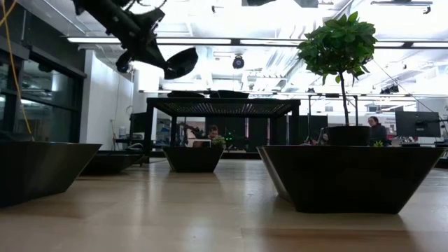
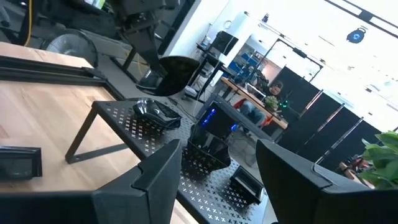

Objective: Pick & Place Mini shaped plates
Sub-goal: Stack the leaf shaped plate on top of the leaf shaped plate on the shelf

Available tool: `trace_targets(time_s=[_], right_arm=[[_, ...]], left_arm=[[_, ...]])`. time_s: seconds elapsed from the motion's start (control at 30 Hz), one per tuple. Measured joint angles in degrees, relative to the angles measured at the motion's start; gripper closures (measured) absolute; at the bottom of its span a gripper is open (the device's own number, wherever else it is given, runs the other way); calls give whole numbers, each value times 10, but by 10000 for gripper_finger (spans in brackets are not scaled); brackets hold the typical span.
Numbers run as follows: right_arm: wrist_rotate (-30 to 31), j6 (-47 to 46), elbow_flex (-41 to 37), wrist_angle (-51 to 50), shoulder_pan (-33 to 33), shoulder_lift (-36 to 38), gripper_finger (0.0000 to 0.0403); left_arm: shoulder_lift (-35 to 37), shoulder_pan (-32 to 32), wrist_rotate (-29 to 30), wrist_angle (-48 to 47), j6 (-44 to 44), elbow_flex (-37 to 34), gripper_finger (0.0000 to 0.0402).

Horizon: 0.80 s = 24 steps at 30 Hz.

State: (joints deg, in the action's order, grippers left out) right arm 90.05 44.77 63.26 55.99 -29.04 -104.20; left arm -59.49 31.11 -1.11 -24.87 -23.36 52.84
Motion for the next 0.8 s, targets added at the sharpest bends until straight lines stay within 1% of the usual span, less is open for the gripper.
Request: trace_targets(time_s=[0.13, 0.2, 0.3, 0.6, 0.8], right_arm=[[0, -8, 0, 0, 0, 0, 198], [0, -9, 0, -5, 0, 0, 198], [-1, -12, 0, -11, 0, 0, 198], [-1, -17, 0, -17, 0, 0, 198], [-1, -30, 0, -36, 0, 0, 198]], left_arm=[[-33, 59, -94, -29, -20, 14, 401], [-51, 81, -126, -27, -24, 21, 401], [-73, 101, -153, -27, -28, 28, 401], [-109, 117, -164, -21, -49, 34, 401], [-119, 117, -155, -10, -50, 34, 401]])
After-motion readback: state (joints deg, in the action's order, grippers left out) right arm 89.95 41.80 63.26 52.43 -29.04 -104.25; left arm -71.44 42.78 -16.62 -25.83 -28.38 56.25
